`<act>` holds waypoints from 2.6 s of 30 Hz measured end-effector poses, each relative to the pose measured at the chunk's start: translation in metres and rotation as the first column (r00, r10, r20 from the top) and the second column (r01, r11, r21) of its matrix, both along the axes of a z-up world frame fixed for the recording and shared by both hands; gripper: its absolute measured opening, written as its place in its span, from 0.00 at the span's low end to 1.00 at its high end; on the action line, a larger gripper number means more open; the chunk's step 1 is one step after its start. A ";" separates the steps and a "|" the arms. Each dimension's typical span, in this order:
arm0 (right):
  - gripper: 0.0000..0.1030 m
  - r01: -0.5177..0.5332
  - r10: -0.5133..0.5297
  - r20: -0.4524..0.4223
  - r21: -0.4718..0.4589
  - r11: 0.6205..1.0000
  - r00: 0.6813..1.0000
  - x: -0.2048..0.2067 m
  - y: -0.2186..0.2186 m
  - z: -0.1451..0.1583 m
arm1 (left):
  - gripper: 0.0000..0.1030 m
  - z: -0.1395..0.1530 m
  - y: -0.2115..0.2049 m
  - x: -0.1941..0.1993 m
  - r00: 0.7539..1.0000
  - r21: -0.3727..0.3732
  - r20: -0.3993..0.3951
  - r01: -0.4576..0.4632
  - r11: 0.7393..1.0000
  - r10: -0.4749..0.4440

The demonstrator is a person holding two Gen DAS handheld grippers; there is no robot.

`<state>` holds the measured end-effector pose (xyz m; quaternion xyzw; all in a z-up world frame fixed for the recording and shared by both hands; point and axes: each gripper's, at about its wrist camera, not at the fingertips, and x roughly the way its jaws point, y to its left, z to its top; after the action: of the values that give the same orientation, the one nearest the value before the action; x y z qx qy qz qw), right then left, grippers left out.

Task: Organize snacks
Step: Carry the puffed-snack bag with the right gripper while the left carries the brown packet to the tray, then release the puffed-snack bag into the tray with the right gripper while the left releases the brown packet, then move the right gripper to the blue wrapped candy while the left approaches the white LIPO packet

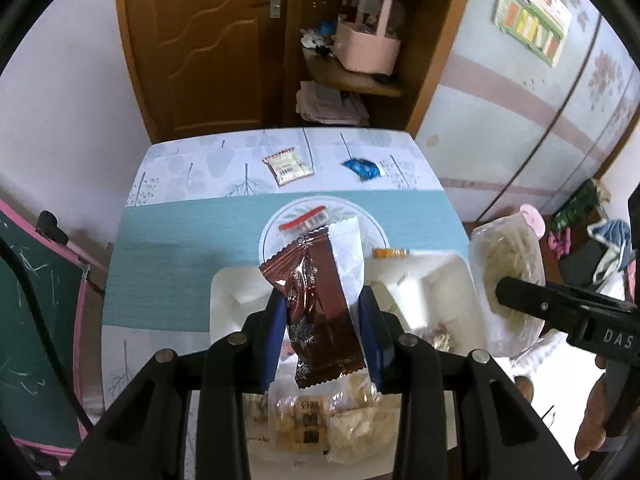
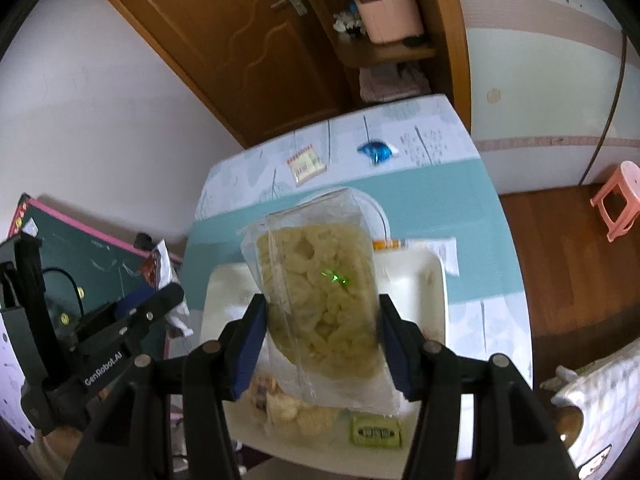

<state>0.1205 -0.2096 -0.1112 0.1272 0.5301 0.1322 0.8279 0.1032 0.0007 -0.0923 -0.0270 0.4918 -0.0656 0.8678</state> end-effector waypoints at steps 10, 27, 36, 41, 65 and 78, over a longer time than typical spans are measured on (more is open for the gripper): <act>0.53 -0.057 0.053 -0.070 -0.054 0.997 0.996 -0.024 0.021 -0.027 | 0.33 -0.041 -0.007 -0.017 0.994 -0.019 -0.109 0.013 1.000 -0.015; 0.65 -0.044 0.024 -0.130 -0.153 0.987 0.991 -0.029 0.028 -0.050 | 0.96 -0.069 0.001 -0.028 0.982 -0.068 -0.185 -0.036 0.997 0.023; 0.71 -0.033 0.012 -0.126 -0.165 0.986 0.992 -0.030 0.026 -0.049 | 0.96 -0.068 0.000 -0.030 0.982 -0.057 -0.188 -0.046 0.997 0.034; 0.71 -0.039 0.016 -0.137 -0.167 0.985 0.990 -0.030 0.028 -0.052 | 0.96 -0.070 0.001 -0.029 0.978 -0.038 -0.202 -0.050 0.998 0.042; 0.71 -0.061 0.032 -0.181 -0.155 0.986 0.983 -0.024 0.035 -0.063 | 0.96 -0.077 0.009 -0.018 0.972 -0.010 -0.230 -0.055 0.998 0.052; 0.71 -0.047 0.013 -0.201 -0.168 0.985 0.980 0.002 0.034 -0.069 | 0.96 -0.057 0.023 0.035 0.981 0.016 -0.189 -0.046 0.999 0.049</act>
<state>0.1223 -0.1751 -0.1800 0.0599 0.6215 0.0853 0.7765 0.1382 0.0238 -0.1490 -0.0400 0.5716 -0.0392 0.8186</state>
